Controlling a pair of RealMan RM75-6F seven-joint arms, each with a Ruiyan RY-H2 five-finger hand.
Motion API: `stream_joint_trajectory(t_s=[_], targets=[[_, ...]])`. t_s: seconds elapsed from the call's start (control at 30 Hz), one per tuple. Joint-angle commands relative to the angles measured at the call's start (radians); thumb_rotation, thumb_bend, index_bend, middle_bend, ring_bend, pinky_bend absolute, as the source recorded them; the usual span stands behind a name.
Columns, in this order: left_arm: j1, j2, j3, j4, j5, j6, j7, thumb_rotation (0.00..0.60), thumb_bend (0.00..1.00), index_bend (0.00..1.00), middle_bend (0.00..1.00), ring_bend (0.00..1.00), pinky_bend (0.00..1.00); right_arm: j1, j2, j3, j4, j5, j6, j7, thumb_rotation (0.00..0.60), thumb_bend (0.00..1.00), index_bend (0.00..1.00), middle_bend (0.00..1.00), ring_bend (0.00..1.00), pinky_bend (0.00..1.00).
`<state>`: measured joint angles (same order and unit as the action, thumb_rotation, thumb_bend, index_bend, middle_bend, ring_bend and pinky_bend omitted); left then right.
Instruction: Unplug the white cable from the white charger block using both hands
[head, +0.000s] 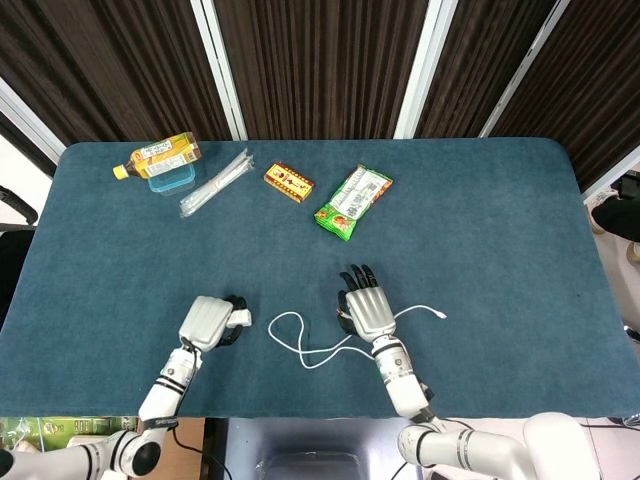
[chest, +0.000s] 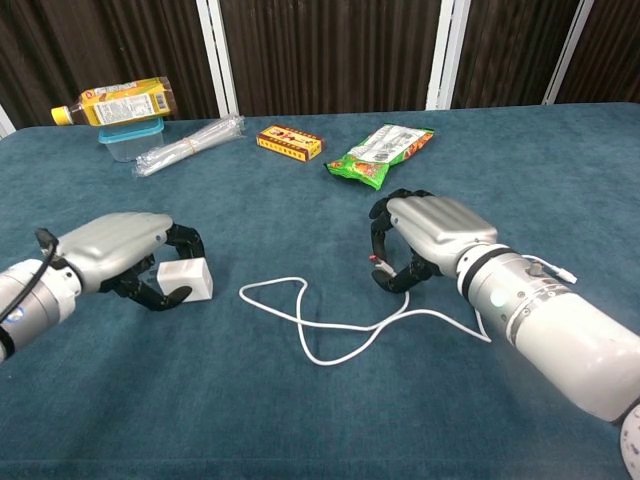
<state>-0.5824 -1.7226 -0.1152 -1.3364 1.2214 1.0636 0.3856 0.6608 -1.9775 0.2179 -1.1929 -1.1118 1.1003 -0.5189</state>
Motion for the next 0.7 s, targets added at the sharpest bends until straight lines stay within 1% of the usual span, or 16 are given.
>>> stream_joint_trajectory(t_s=[0.03,0.07,0.13,0.2,0.3,0.33,0.4,0.47,0.5,0.57,0.7], targets=[[-0.012,-0.03,0.005,0.05,0.006,-0.025,-0.039,0.6,0.54,0.72,0.73,1.0,1.0,0.005,-0.019,-0.001,0.034,-0.008,-0.009,0.022,0.6,0.74,0.88,0.26,0.02,0.0],[-0.013,-0.031,0.005,0.056,0.009,-0.026,-0.044,0.6,0.54,0.71,0.72,1.0,1.0,0.005,-0.02,0.0,0.038,-0.012,-0.008,0.029,0.6,0.74,0.88,0.26,0.02,0.0],[-0.016,-0.027,0.005,0.059,0.014,-0.03,-0.049,0.6,0.55,0.66,0.66,1.0,1.0,0.004,-0.013,0.0,0.034,-0.022,-0.014,0.05,0.6,0.74,0.8,0.26,0.02,0.0],[-0.017,-0.021,0.002,0.055,0.019,-0.029,-0.057,0.6,0.54,0.61,0.61,1.0,1.0,0.001,0.006,0.002,0.008,-0.026,-0.028,0.084,0.6,0.74,0.57,0.25,0.02,0.0],[-0.019,-0.008,0.0,0.044,0.023,-0.031,-0.065,0.6,0.52,0.53,0.51,1.0,1.0,-0.004,0.044,0.004,-0.038,-0.035,-0.04,0.114,0.6,0.71,0.29,0.19,0.0,0.0],[-0.021,0.0,0.0,0.037,0.021,-0.037,-0.064,0.6,0.51,0.49,0.47,1.0,1.0,-0.005,0.059,0.003,-0.055,-0.035,-0.043,0.109,0.6,0.69,0.24,0.17,0.0,0.0],[-0.023,0.013,0.001,0.022,0.019,-0.047,-0.065,0.6,0.49,0.41,0.42,1.0,1.0,-0.007,0.089,0.001,-0.094,-0.023,-0.058,0.092,0.6,0.62,0.09,0.1,0.0,0.0],[-0.022,0.031,0.002,0.0,0.024,-0.045,-0.064,0.6,0.47,0.31,0.34,1.0,1.0,-0.009,0.134,0.002,-0.157,0.007,-0.075,0.055,0.6,0.56,0.02,0.05,0.0,0.0],[-0.021,0.038,0.002,-0.012,0.029,-0.039,-0.066,0.6,0.46,0.28,0.31,1.0,1.0,-0.01,0.155,0.003,-0.189,0.019,-0.078,0.039,0.6,0.52,0.0,0.03,0.0,0.0],[-0.014,0.062,0.003,-0.044,0.049,-0.016,-0.076,0.6,0.45,0.22,0.27,1.0,1.0,-0.016,0.207,0.001,-0.264,0.029,-0.073,0.011,0.6,0.47,0.0,0.01,0.0,0.0],[0.007,0.133,0.007,-0.13,0.119,0.062,-0.087,0.6,0.43,0.16,0.2,1.0,1.0,-0.049,0.324,-0.026,-0.415,-0.001,-0.027,-0.021,0.6,0.41,0.0,0.0,0.0,0.0]])
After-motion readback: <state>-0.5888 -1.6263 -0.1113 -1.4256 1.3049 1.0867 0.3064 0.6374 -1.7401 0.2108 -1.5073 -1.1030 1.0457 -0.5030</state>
